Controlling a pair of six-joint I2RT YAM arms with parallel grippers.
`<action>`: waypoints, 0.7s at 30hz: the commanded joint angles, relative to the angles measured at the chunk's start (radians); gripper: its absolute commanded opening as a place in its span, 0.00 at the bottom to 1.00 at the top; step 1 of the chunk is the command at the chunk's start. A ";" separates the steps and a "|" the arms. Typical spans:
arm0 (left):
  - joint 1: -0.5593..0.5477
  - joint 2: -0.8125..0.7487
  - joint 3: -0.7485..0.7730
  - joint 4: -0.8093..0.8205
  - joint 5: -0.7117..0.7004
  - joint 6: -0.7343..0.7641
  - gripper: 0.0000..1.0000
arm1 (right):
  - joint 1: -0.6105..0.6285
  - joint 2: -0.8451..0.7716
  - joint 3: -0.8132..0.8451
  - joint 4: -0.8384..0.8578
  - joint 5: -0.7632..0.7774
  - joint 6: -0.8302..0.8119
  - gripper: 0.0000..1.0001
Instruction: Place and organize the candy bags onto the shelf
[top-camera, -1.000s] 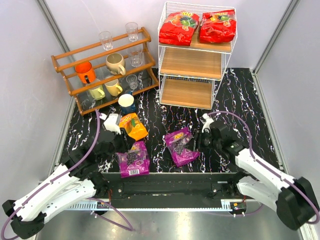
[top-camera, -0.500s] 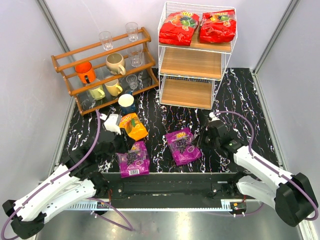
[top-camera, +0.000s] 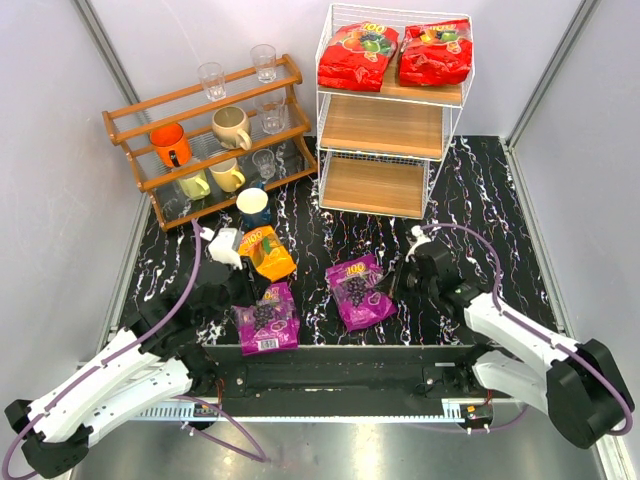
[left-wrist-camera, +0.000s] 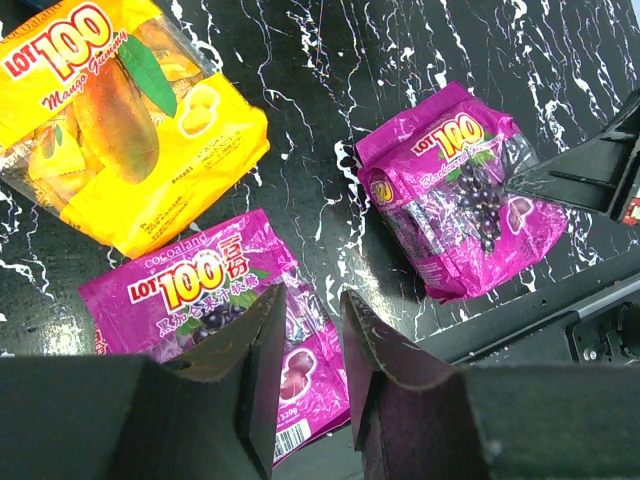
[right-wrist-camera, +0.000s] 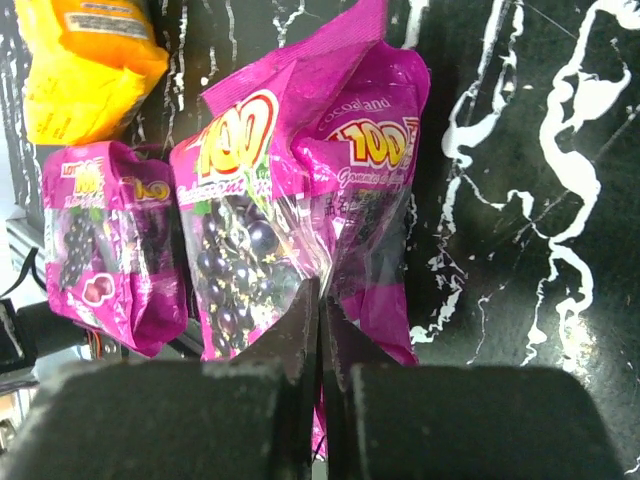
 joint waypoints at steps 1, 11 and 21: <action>0.004 -0.006 -0.015 0.052 0.017 -0.007 0.31 | 0.005 -0.089 0.020 0.064 -0.054 -0.076 0.00; 0.004 0.020 -0.033 0.099 0.025 -0.007 0.30 | 0.003 -0.161 0.326 0.044 0.093 -0.302 0.00; 0.004 0.028 -0.053 0.136 0.042 -0.001 0.28 | 0.005 0.172 0.702 0.254 0.155 -0.415 0.00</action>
